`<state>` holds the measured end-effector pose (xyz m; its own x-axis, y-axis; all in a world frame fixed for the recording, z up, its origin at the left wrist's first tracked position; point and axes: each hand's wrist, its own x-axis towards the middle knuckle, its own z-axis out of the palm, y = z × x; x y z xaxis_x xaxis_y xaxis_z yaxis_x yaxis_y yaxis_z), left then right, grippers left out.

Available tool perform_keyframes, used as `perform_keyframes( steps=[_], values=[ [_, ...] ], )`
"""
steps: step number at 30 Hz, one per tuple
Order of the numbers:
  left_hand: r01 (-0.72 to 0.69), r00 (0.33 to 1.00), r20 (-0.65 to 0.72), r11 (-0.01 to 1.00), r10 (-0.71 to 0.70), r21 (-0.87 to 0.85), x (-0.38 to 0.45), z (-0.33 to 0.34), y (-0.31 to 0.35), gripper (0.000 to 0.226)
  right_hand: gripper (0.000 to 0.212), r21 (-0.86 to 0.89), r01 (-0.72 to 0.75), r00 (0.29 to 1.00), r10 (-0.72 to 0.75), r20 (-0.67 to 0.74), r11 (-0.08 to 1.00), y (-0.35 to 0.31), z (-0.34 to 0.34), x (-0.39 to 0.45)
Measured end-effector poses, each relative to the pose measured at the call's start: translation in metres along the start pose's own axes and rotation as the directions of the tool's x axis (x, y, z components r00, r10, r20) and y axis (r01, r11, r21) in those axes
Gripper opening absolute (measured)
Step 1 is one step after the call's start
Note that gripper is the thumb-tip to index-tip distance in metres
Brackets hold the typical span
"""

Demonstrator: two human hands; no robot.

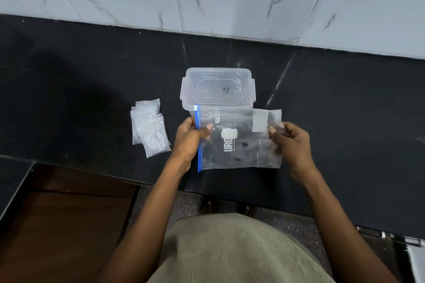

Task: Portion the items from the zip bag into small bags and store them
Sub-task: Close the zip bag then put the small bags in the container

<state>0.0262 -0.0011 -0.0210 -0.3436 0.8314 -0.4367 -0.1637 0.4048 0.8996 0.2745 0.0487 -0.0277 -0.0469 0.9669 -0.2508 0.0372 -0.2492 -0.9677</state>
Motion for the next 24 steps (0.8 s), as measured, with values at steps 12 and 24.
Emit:
perform_keyframes(
  steps=[12,24],
  values=[
    [-0.470,0.875,0.187,0.877,0.447,0.100,-0.015,0.005,0.027,0.006,0.032,-0.077,-0.145,0.988,0.140,-0.069,0.986,0.006,-0.004,0.004],
    [-0.592,0.798,0.248,0.791,0.549,0.156,-0.010,0.014,0.047,0.027,0.015,-0.204,0.252,0.962,-0.223,0.157,0.946,-0.006,0.002,0.017]
  ],
)
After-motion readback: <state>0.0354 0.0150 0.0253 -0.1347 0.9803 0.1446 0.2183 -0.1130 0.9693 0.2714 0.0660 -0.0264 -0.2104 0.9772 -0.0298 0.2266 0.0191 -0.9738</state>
